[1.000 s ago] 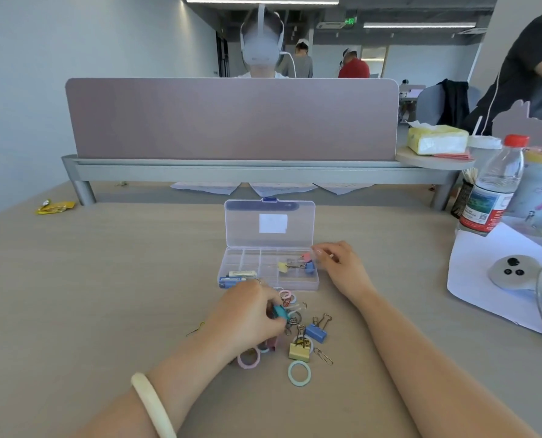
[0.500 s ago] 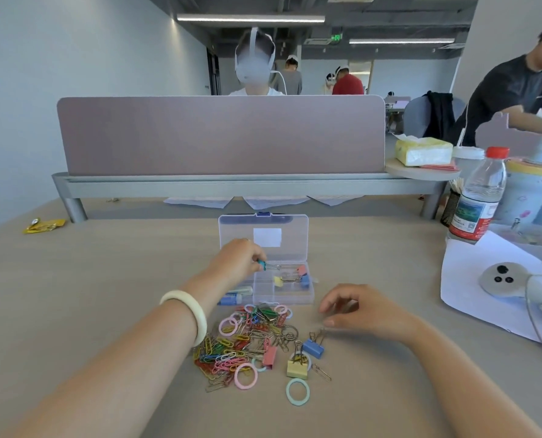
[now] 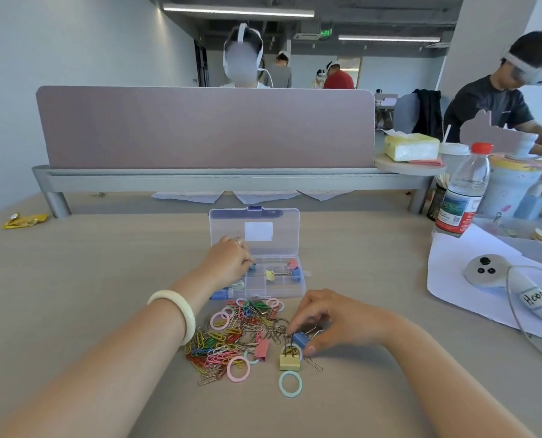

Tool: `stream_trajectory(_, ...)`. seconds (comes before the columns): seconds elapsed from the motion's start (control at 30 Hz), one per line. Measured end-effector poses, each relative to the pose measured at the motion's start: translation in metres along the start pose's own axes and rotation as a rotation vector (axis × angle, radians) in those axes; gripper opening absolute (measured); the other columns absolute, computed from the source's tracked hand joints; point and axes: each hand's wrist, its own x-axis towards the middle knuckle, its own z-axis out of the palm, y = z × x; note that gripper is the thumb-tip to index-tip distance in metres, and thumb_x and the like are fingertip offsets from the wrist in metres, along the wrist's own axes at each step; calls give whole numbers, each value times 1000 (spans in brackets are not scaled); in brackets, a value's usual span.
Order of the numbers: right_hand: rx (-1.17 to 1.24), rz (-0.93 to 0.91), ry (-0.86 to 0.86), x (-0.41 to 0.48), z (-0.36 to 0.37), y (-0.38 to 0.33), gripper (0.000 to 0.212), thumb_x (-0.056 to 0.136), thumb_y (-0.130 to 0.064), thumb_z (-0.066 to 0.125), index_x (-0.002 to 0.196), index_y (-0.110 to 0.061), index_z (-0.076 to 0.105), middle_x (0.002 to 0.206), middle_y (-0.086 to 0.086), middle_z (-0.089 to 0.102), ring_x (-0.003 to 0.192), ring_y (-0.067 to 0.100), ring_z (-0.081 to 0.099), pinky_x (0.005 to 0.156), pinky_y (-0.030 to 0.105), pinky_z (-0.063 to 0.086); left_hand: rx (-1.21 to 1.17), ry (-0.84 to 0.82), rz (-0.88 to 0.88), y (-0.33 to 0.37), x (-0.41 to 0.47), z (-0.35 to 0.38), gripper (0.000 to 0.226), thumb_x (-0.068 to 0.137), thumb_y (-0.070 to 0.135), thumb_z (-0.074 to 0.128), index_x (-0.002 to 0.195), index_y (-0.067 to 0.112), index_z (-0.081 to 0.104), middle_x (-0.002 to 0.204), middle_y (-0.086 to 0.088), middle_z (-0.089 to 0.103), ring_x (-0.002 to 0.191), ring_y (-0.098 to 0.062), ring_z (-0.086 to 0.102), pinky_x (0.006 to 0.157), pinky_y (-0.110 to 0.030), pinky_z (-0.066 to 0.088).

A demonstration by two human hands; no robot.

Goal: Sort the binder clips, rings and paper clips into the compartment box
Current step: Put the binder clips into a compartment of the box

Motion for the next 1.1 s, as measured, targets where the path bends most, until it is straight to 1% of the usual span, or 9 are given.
stream_trajectory(0.1, 27, -12, 12, 0, 1, 0, 31, 68, -20, 79, 98, -24, 71, 95, -2, 51, 88, 8, 49, 83, 23, 42, 45, -34, 5, -1, -5, 2, 31, 95, 28, 40, 114, 20, 63, 122, -1, 52, 110, -25, 38, 93, -35, 36)
stream_trajectory(0.2, 74, 45, 138, -1, -1, -1, 24, 68, -18, 79, 89, -28, 71, 86, -13, 58, 76, -4, 52, 72, 9, 42, 4, 21, 1, -1, -12, 2, 32, 95, 26, 38, 121, 23, 57, 129, -2, 47, 114, -26, 38, 96, -36, 34)
stream_trajectory(0.27, 119, 91, 258, -1, -4, -1, 21, 69, -18, 79, 80, -32, 69, 78, -13, 62, 68, -4, 54, 67, 9, 42, -69, 104, 0, -2, -21, 1, 33, 95, 25, 40, 125, 23, 54, 130, -1, 46, 116, -24, 37, 97, -34, 31)
stream_trajectory(0.4, 383, 114, 409, -3, -10, 2, 14, 78, -12, 70, 87, -22, 68, 79, -1, 62, 72, 8, 56, 74, 22, 45, -176, 211, 5, -4, -41, 1, 33, 93, 24, 45, 125, 22, 53, 126, -1, 49, 115, -21, 38, 96, -32, 31)
stream_trajectory(0.6, 501, 151, 520, -6, -16, 9, 22, 90, -13, 52, 91, -20, 73, 84, -1, 61, 66, 4, 54, 72, 16, 49, -204, 252, -7, -6, -62, 6, 33, 91, 25, 49, 123, 25, 54, 124, 1, 52, 115, -19, 39, 98, -33, 31)
stream_trajectory(0.73, 504, 149, 597, 1, -18, 12, 18, 90, -15, 54, 89, -15, 72, 79, -7, 65, 70, 8, 56, 74, 21, 46, -245, 271, 8, -3, -72, 8, 31, 89, 26, 52, 120, 26, 57, 121, 2, 56, 113, -19, 41, 100, -35, 35)
stream_trajectory(0.9, 469, 96, 748, 39, -25, 8, 4, 81, -11, 66, 81, -13, 70, 81, -4, 68, 70, 6, 60, 66, 7, 47, -264, 288, 32, 6, -81, 13, 30, 90, 27, 50, 120, 28, 57, 119, 6, 57, 113, -15, 40, 95, -29, 31)
stream_trajectory(1.0, 340, 96, 783, 68, -28, 12, 10, 80, -11, 67, 75, -19, 67, 81, -6, 67, 74, 8, 61, 70, 15, 47, -288, 305, 21, 6, -82, 16, 30, 90, 27, 50, 120, 29, 56, 117, 7, 58, 111, -14, 41, 97, -31, 34)
stream_trajectory(1.1, 216, 117, 748, 86, -27, 19, 7, 82, -15, 66, 76, -20, 66, 82, -5, 66, 64, -3, 61, 61, 8, 44, -271, 311, 3, 1, -83, 17, 30, 90, 28, 50, 119, 30, 56, 116, 8, 58, 109, -12, 41, 97, -31, 36)
